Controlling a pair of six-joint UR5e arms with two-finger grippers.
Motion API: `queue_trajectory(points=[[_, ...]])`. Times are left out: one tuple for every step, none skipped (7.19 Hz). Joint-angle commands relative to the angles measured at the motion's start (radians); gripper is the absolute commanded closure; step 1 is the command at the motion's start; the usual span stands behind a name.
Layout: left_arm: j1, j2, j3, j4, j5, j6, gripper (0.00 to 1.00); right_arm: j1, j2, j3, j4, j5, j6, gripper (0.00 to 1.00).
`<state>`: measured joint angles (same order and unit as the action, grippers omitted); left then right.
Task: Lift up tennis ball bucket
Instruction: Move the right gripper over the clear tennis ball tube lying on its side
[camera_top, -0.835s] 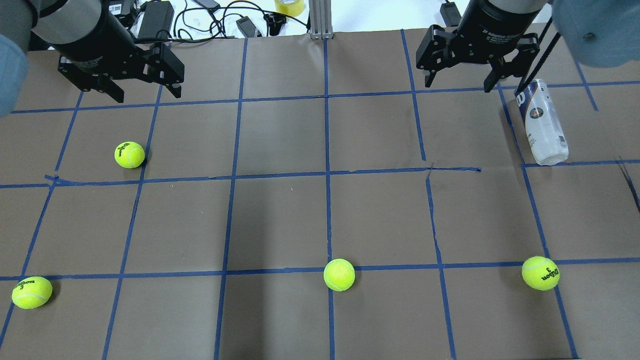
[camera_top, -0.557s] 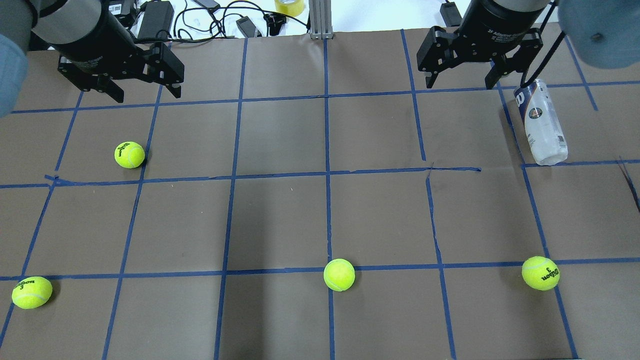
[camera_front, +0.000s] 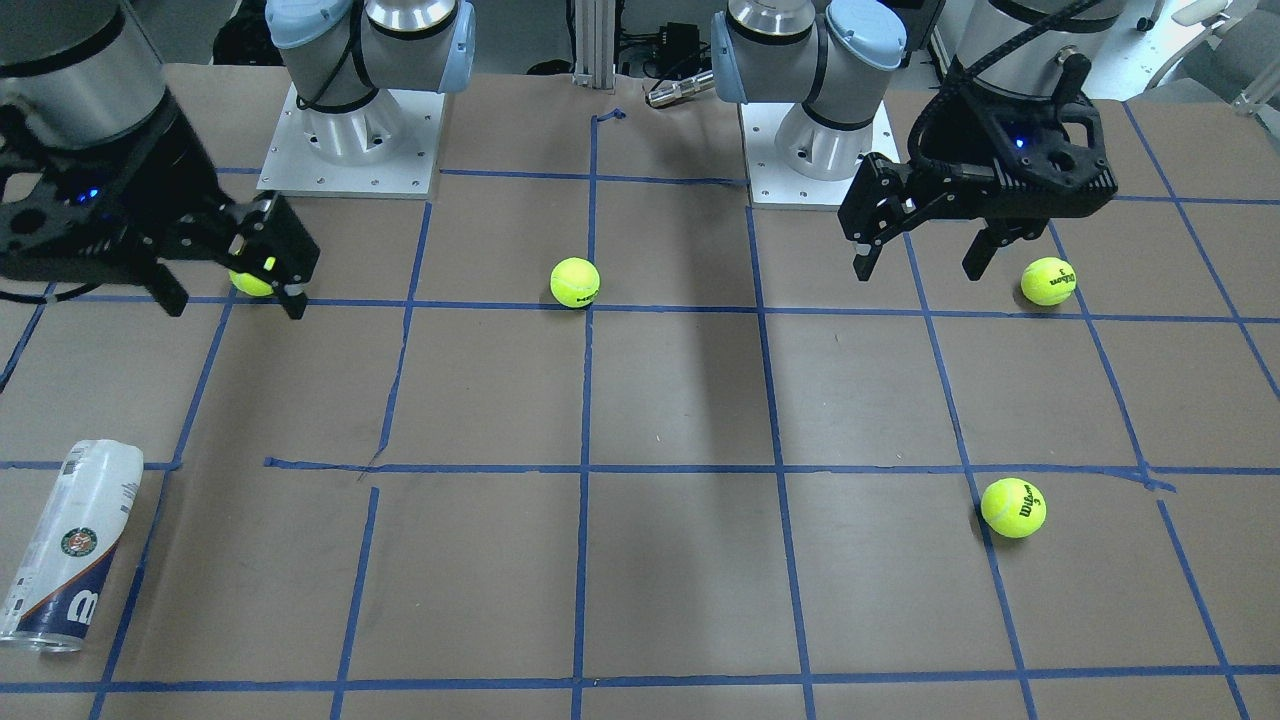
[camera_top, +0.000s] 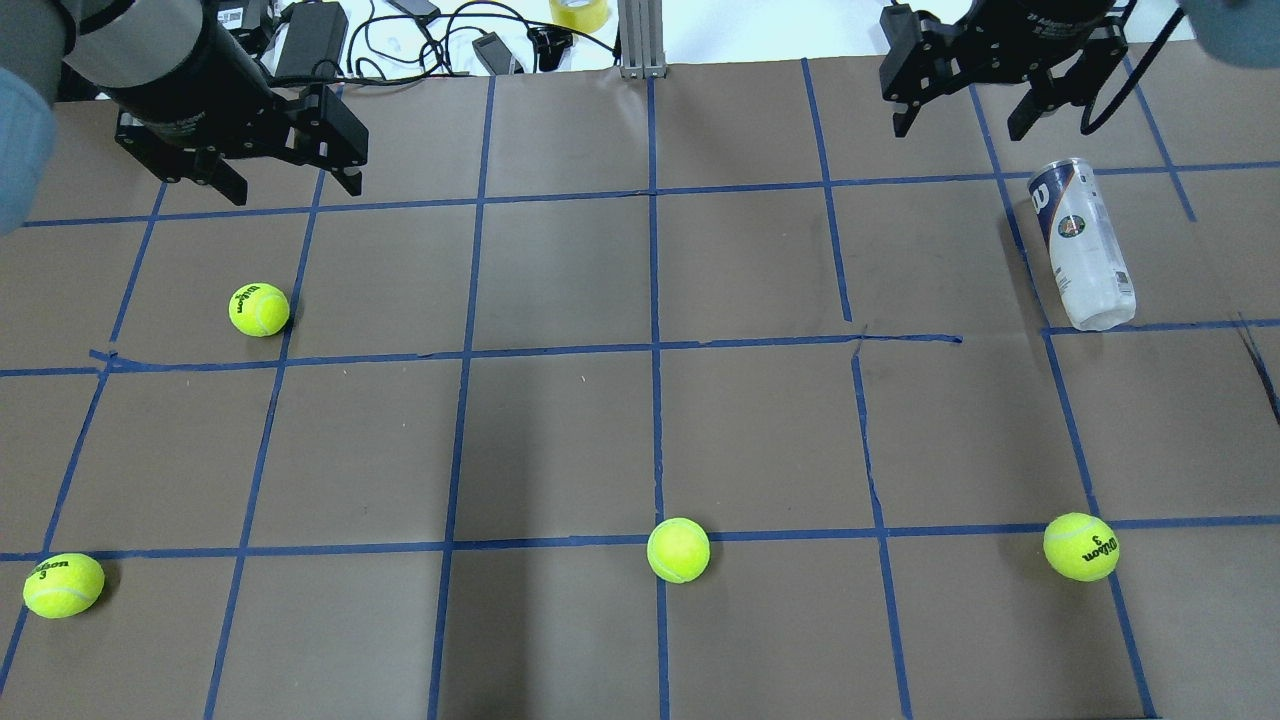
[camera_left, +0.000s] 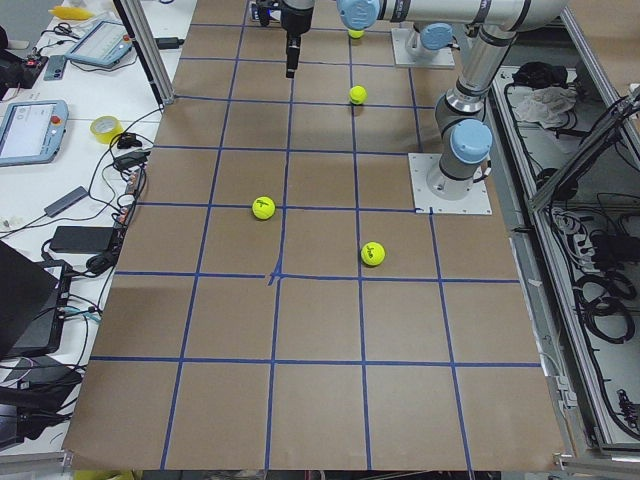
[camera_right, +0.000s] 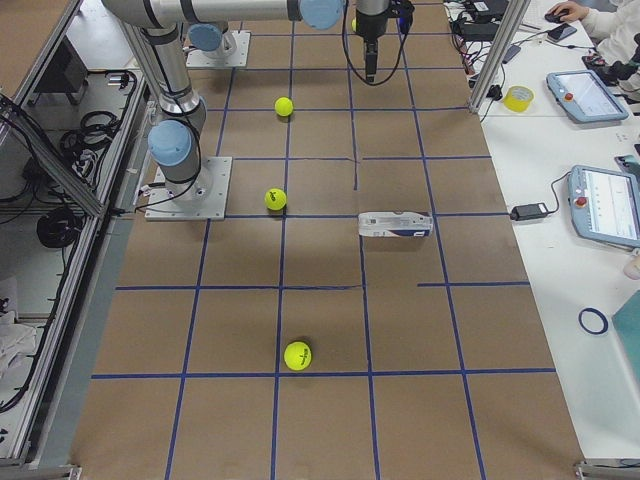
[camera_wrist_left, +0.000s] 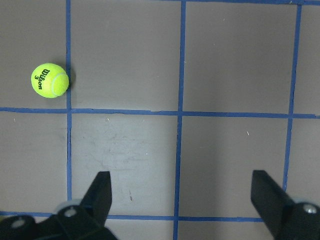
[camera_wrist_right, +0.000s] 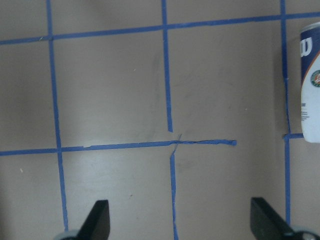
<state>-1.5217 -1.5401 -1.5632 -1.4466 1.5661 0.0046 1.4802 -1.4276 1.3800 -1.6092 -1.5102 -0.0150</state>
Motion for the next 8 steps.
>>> queue_trajectory(points=[[0.000,0.000,0.000,0.000,0.000,0.000,0.00,-0.111,0.221,-0.184,-0.024,-0.001,-0.130,0.00],[0.001,0.000,0.000,0.000,0.000,0.000,0.00,-0.168,0.322,-0.258,-0.028,-0.002,-0.190,0.00],[0.001,0.000,0.002,0.000,-0.001,0.000,0.00,-0.220,0.411,-0.306,-0.056,0.004,-0.227,0.00],[0.001,0.000,0.000,0.000,-0.001,0.000,0.00,-0.251,0.476,-0.323,-0.114,-0.002,-0.238,0.00],[0.001,0.000,0.000,0.000,-0.003,0.000,0.00,-0.271,0.545,-0.325,-0.197,-0.010,-0.246,0.00],[-0.002,0.003,0.011,-0.003,0.000,0.002,0.00,-0.293,0.591,-0.322,-0.240,0.002,-0.308,0.00],[-0.005,0.003,0.012,-0.005,-0.003,0.002,0.00,-0.296,0.631,-0.323,-0.254,0.002,-0.322,0.00],[-0.009,0.003,0.012,-0.006,-0.008,0.002,0.00,-0.300,0.665,-0.311,-0.303,-0.010,-0.322,0.00]])
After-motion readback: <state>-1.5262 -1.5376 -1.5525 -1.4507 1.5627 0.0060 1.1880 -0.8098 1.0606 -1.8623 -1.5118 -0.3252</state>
